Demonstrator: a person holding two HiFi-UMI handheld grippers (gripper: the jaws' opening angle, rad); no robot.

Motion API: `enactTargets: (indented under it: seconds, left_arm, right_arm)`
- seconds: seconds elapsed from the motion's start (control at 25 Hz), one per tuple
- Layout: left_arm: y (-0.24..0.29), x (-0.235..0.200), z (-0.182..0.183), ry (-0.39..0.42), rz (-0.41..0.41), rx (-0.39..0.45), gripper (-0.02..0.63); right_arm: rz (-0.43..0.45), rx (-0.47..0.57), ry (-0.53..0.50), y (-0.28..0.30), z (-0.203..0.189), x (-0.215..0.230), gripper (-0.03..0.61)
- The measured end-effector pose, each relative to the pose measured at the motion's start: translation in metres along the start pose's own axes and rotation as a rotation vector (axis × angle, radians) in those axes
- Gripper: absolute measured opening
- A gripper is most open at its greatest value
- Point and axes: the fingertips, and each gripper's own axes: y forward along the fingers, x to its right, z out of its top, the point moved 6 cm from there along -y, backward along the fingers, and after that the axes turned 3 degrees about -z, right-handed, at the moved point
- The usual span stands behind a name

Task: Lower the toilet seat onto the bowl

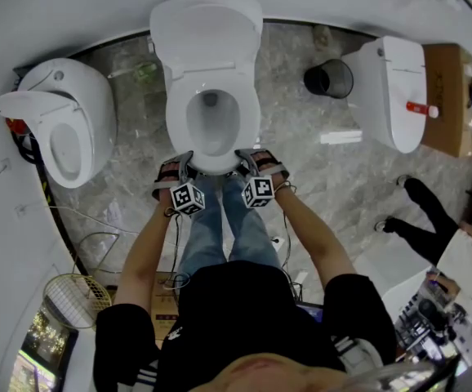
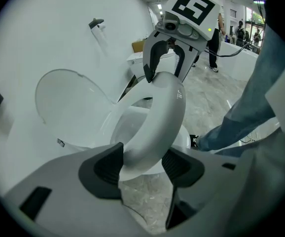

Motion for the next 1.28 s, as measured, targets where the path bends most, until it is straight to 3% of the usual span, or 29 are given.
enactTargets:
  seconds: [0.28, 0.4, 0.52, 0.6, 0.68, 0.88, 0.96, 1.08, 1.2, 1.28]
  left_arm:
    - [0.020, 0.019, -0.011, 0.039, -0.038, -0.036, 0.259]
    - [0.022, 0.021, -0.012, 0.052, -0.046, -0.042, 0.264]
    - [0.024, 0.024, -0.011, 0.066, -0.055, -0.043, 0.268]
    - [0.029, 0.029, -0.015, 0.074, -0.065, -0.051, 0.272]
    - [0.033, 0.033, -0.018, 0.077, -0.074, -0.058, 0.275]
    - [0.034, 0.033, -0.017, 0.098, -0.060, -0.069, 0.279]
    - [0.037, 0.035, -0.018, 0.105, -0.063, -0.072, 0.281]
    - [0.040, 0.038, -0.020, 0.119, -0.071, -0.081, 0.286]
    - [0.044, 0.042, -0.022, 0.129, -0.076, -0.091, 0.290]
    - [0.046, 0.044, -0.023, 0.133, -0.076, -0.093, 0.290]
  right_arm:
    - [0.031, -0.061, -0.018, 0.015, -0.009, -0.019, 0.253]
    - [0.029, -0.100, 0.062, 0.012, -0.011, -0.021, 0.274]
    - [0.016, -0.092, 0.218, -0.006, -0.016, -0.020, 0.278]
    - [0.018, -0.078, 0.390, -0.020, -0.022, -0.020, 0.278]
    - [0.039, -0.059, 0.670, -0.028, -0.035, -0.023, 0.276]
    - [0.159, 0.118, 1.656, -0.023, -0.079, -0.037, 0.272]
    - [0.181, 0.209, 1.935, -0.014, -0.088, -0.042, 0.261]
    - [0.192, 0.289, 2.165, 0.003, -0.091, -0.050, 0.244]
    - [0.219, 0.311, 2.285, 0.017, -0.085, -0.057, 0.230]
    - [0.219, 0.320, 2.336, 0.027, -0.084, -0.060, 0.170]
